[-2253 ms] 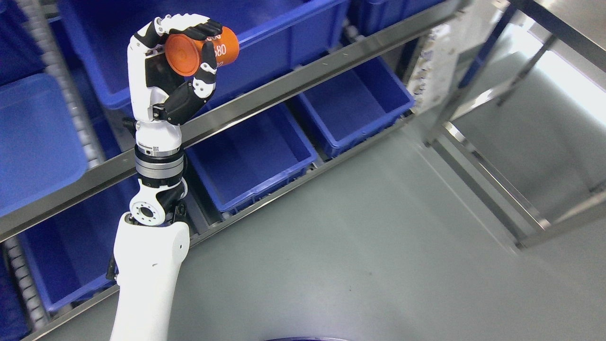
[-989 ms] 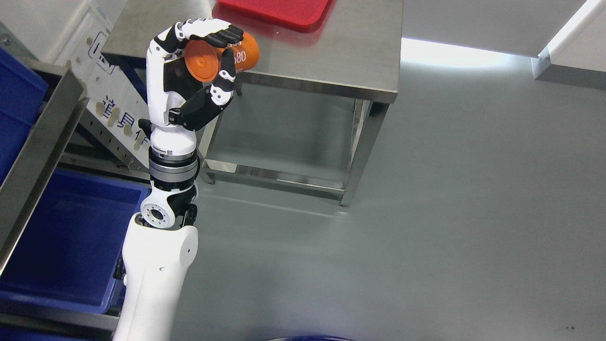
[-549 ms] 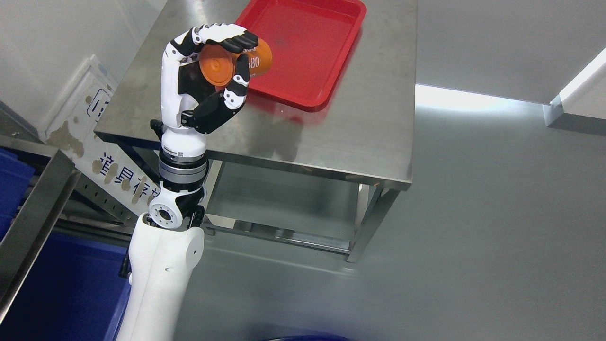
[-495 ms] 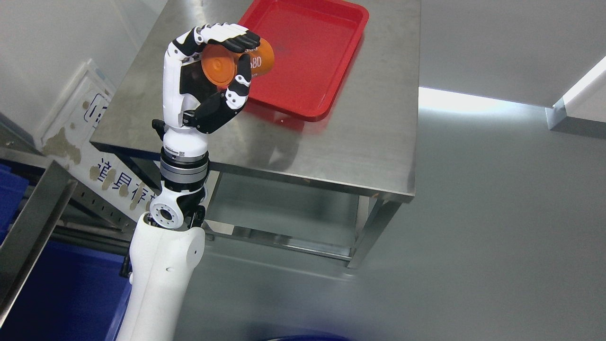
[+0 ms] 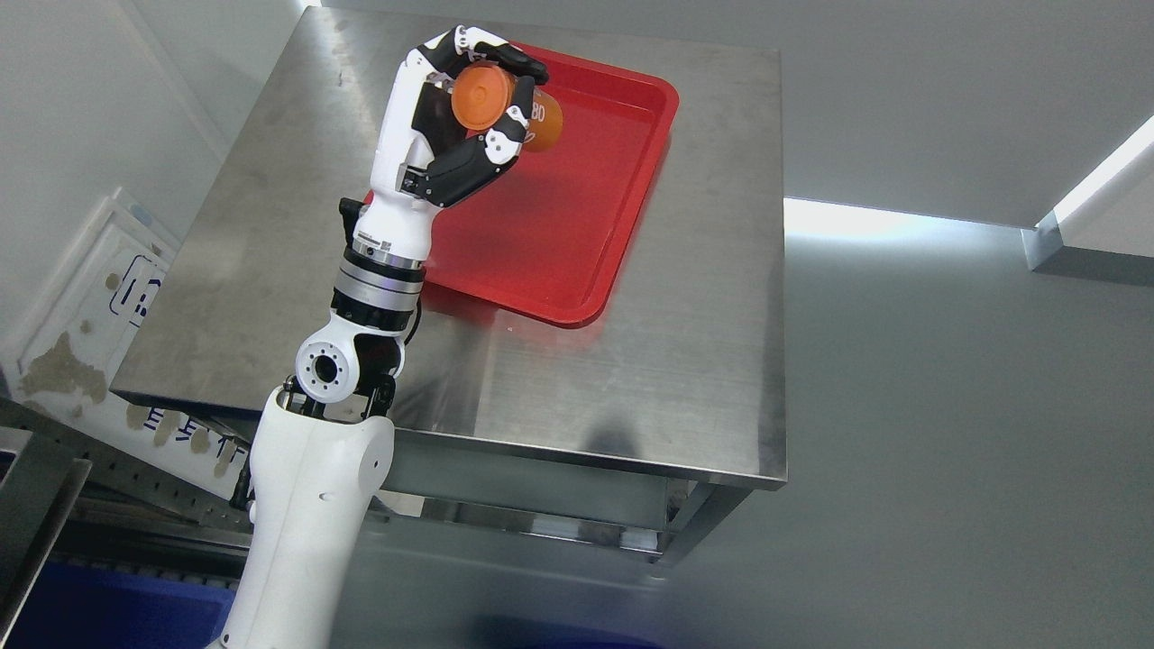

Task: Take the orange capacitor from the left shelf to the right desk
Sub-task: 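Lower the left hand over the red tray and open it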

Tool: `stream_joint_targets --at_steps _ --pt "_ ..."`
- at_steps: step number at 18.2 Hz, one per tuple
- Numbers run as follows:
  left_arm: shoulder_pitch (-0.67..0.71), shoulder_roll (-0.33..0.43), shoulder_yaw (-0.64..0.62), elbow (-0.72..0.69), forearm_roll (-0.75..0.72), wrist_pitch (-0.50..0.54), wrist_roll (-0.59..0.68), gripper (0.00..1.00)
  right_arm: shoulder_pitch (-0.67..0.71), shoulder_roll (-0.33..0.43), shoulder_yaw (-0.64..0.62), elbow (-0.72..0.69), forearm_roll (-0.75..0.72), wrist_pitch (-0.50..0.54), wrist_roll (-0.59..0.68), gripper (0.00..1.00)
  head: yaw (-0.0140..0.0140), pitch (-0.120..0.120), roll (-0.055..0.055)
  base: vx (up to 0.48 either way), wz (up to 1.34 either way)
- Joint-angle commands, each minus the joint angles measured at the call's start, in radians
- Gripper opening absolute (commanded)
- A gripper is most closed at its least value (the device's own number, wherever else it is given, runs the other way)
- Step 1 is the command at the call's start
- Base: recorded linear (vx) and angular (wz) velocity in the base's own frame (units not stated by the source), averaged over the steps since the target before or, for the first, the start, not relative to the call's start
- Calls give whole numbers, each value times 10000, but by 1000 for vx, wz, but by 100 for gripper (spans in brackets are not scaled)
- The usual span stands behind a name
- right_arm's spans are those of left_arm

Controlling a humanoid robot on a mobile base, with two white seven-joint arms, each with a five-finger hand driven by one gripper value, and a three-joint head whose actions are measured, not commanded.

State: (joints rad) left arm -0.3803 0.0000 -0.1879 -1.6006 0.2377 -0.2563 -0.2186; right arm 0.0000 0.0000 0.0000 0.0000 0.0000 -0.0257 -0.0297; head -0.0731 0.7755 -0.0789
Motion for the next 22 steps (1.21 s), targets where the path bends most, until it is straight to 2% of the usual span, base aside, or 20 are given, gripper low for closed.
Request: stream_joint_targets --at_steps 1,4,8,10,11,13,15,16,20,22 --pt "-109 174 -146 114 -14 2008 253 4 199 -175 -123 -175 46 26 6 100 0 0 0 81 -74" --pt "136 174 -192 160 -60 2546 421 5 199 -175 -123 -175 46 11 6 100 0 0 0 15 -8" --pt "290 174 -116 267 -122 2609 499 7 199 -175 -123 -175 46 11 6 100 0 0 0 -18 18" --pt "275 174 -70 329 -122 2594 499 12 199 -175 -123 -175 46 11 6 100 0 0 0 -6 1" --pt "229 174 -100 359 -137 2594 499 19 199 -175 -123 -175 46 11 6 100 0 0 0 0 0" --pt "61 174 -161 406 -381 2624 499 48 199 -175 -123 -175 46 11 6 100 0 0 0 0 0" --pt "-230 174 -268 421 -887 2868 483 82 199 -175 -123 -175 46 11 6 100 0 0 0 0 0" --pt "-307 174 -330 406 -904 2946 483 88 199 -175 -123 -175 46 26 6 100 0 0 0 0 0" --pt "-415 174 -300 391 -874 2825 483 100 199 -175 -123 -175 46 11 6 100 0 0 0 0 0" --pt "-538 174 -56 345 -828 2306 499 100 199 -175 -123 -175 46 11 6 100 0 1 0 0 0"
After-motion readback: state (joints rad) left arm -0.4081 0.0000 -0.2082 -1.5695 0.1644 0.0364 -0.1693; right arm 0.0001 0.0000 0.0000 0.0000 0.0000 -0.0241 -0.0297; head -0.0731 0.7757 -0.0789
